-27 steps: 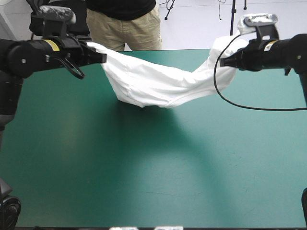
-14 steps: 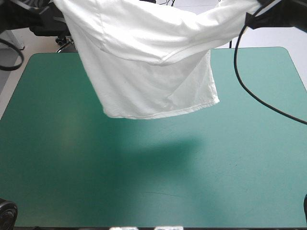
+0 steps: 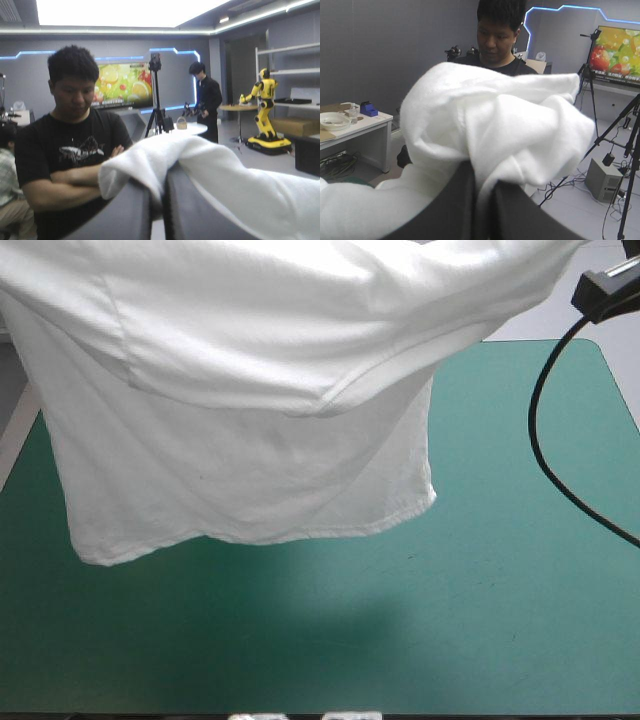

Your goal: Fold the cloth

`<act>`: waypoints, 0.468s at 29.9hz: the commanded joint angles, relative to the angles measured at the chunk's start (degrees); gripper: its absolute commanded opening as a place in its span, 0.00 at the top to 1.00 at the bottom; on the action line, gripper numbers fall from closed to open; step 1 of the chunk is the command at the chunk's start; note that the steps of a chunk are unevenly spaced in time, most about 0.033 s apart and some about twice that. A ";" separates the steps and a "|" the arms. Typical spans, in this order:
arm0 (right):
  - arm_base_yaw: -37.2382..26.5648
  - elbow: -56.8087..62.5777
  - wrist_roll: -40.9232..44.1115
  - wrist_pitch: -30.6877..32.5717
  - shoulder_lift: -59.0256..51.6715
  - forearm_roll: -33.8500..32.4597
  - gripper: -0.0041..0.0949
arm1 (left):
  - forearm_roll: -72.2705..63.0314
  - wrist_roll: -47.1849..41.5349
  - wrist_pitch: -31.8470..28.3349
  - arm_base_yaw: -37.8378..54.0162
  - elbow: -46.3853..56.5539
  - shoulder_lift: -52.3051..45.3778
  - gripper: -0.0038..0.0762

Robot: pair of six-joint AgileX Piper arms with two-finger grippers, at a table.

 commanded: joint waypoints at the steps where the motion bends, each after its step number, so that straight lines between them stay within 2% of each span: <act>1: -0.34 2.18 0.49 -2.01 -0.37 0.06 0.98 | 1.22 -2.06 0.46 -0.12 5.44 0.65 0.97; 5: -0.34 9.17 1.22 1.15 0.06 0.06 0.98 | 1.31 -2.54 3.62 -0.12 15.21 2.37 0.97; 8: -0.34 18.31 1.21 1.97 0.06 0.06 0.98 | 1.31 -2.54 3.63 -0.12 24.55 3.37 0.97; 11: -0.34 29.49 0.66 -0.68 0.19 0.06 0.98 | 1.44 -2.54 2.40 -0.12 34.50 4.98 0.97; 14: -0.34 39.87 -0.02 -6.14 1.71 0.06 0.98 | 2.29 -2.54 -2.28 -0.12 42.96 7.46 0.97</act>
